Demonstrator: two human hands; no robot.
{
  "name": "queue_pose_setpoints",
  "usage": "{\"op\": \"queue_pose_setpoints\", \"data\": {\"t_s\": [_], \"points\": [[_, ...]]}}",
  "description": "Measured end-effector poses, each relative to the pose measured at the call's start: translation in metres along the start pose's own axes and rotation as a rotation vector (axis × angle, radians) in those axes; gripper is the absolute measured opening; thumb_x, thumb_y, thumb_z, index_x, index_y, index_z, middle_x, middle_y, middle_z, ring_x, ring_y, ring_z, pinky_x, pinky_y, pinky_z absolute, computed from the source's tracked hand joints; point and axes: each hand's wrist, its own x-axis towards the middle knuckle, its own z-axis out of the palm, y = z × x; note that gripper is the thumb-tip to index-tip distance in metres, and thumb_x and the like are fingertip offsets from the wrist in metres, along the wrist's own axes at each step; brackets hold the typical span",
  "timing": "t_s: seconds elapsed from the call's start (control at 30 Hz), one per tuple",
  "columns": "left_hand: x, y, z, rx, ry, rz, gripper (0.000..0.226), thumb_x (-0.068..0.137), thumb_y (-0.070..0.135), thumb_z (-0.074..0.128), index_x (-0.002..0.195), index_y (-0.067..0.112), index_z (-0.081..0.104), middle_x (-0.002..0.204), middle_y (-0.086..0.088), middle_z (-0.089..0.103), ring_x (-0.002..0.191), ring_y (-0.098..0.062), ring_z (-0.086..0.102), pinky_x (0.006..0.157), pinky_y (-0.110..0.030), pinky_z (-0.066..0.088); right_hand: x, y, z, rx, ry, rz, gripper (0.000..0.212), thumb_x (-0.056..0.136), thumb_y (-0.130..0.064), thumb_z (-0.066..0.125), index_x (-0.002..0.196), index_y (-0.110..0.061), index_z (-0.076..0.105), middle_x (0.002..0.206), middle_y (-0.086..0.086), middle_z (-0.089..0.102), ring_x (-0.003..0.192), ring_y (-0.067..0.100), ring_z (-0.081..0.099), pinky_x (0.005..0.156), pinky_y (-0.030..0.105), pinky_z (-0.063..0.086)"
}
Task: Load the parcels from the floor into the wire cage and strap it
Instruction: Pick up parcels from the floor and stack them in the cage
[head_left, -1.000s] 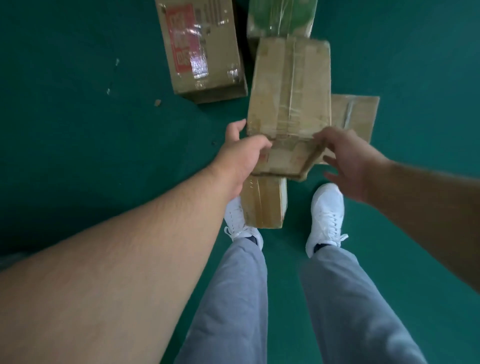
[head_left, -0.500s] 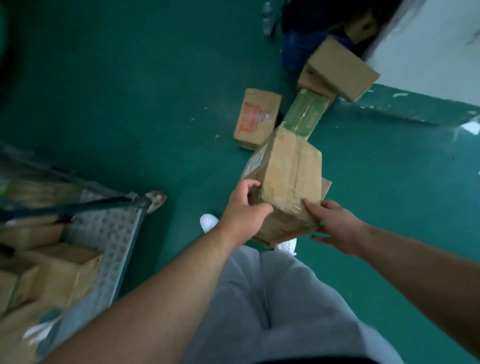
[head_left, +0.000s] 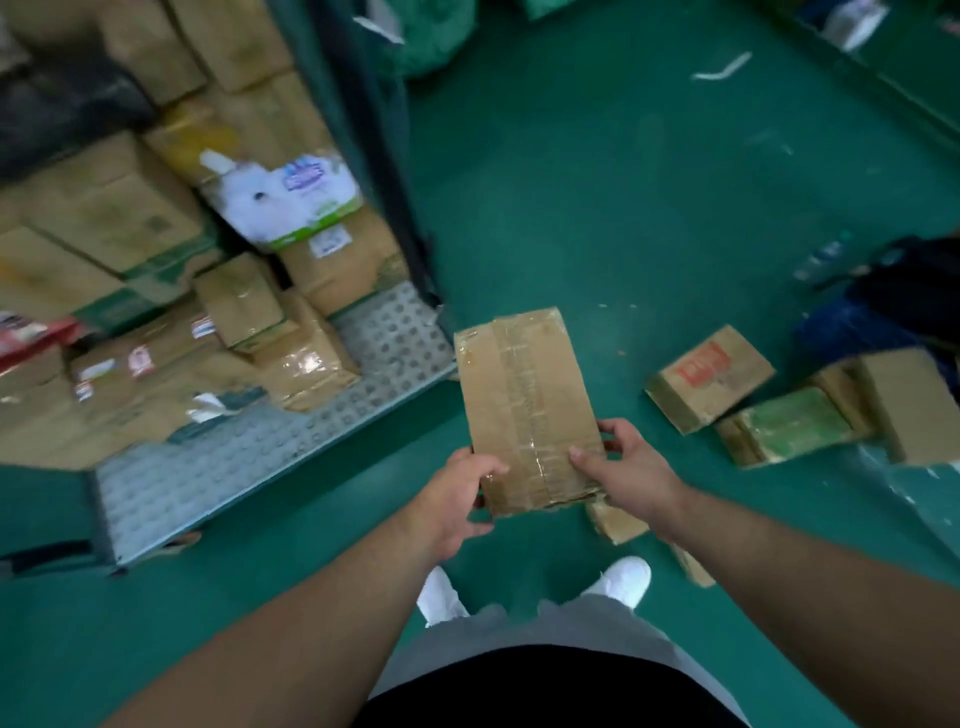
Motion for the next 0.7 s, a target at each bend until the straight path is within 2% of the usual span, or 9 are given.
{"op": "queue_pose_setpoints", "data": {"t_s": [0.07,0.2,0.33,0.37,0.43,0.5,0.57,0.7], "points": [[-0.012,-0.011,-0.057,-0.059,0.036,-0.008,0.055,0.071,0.035,0.065,0.125,0.022,0.057,0.13,-0.006,0.06,0.116,-0.03,0.059,0.083,-0.044,0.052,0.001,-0.019,0.059,-0.034,-0.032,-0.009,0.04,0.092,-0.041,0.074,0.126,-0.036,0.055,0.114,-0.01,0.067,0.095,0.014,0.071,0.088,0.042,0.06],[-0.02,-0.027,-0.175,-0.128,0.149,0.018,0.021,0.092,0.027,0.06,0.111,0.019,0.06,0.123,-0.009,0.063,0.104,-0.028,0.059,0.08,-0.042,0.053,0.005,-0.053,0.175,-0.065,-0.124,-0.053,0.038,0.092,-0.042,0.073,0.125,-0.035,0.055,0.114,-0.007,0.068,0.094,0.016,0.073,0.088,0.043,0.061],[-0.036,-0.022,-0.263,-0.136,0.22,0.054,0.023,0.093,0.026,0.059,0.116,0.02,0.062,0.116,-0.005,0.069,0.102,-0.024,0.062,0.086,-0.042,0.05,0.007,-0.091,0.265,0.004,-0.257,-0.077,0.042,0.092,-0.032,0.075,0.129,-0.037,0.056,0.115,-0.007,0.072,0.097,0.017,0.074,0.091,0.044,0.061],[-0.04,-0.02,-0.277,-0.143,0.232,0.059,0.024,0.094,0.026,0.059,0.117,0.021,0.063,0.115,-0.004,0.07,0.102,-0.024,0.063,0.09,-0.044,0.05,0.006,-0.099,0.28,0.001,-0.279,-0.099,0.044,0.088,-0.034,0.079,0.126,-0.041,0.059,0.115,-0.006,0.073,0.098,0.016,0.075,0.092,0.042,0.061],[-0.044,-0.013,-0.301,-0.165,0.245,0.074,0.026,0.094,0.026,0.059,0.119,0.025,0.061,0.116,-0.003,0.07,0.105,-0.024,0.063,0.094,-0.047,0.05,0.007,-0.115,0.306,-0.03,-0.26,-0.155,0.056,0.072,-0.049,0.087,0.121,-0.046,0.061,0.12,-0.002,0.07,0.101,0.015,0.073,0.091,0.039,0.061],[-0.044,-0.001,-0.312,-0.207,0.239,0.1,0.029,0.095,0.024,0.059,0.122,0.03,0.057,0.118,-0.001,0.069,0.108,-0.025,0.063,0.087,-0.045,0.054,0.015,-0.123,0.317,-0.038,-0.228,-0.182,0.068,0.061,-0.059,0.09,0.121,-0.046,0.062,0.12,-0.001,0.07,0.101,0.014,0.073,0.09,0.037,0.062],[-0.041,0.017,-0.319,-0.247,0.223,0.13,0.031,0.096,0.022,0.059,0.124,0.033,0.054,0.116,0.002,0.069,0.106,-0.022,0.064,0.078,-0.039,0.054,0.023,-0.139,0.322,-0.042,-0.205,-0.185,0.064,0.064,-0.054,0.092,0.12,-0.039,0.064,0.114,-0.005,0.074,0.099,0.012,0.074,0.089,0.037,0.062],[-0.023,0.058,-0.325,-0.26,0.209,0.155,0.041,0.095,0.022,0.06,0.131,0.039,0.051,0.118,0.007,0.067,0.108,-0.02,0.063,0.073,-0.035,0.048,0.053,-0.172,0.323,-0.028,-0.189,-0.189,0.06,0.072,-0.041,0.092,0.124,-0.032,0.063,0.11,-0.007,0.076,0.098,0.011,0.074,0.089,0.038,0.062]]}}
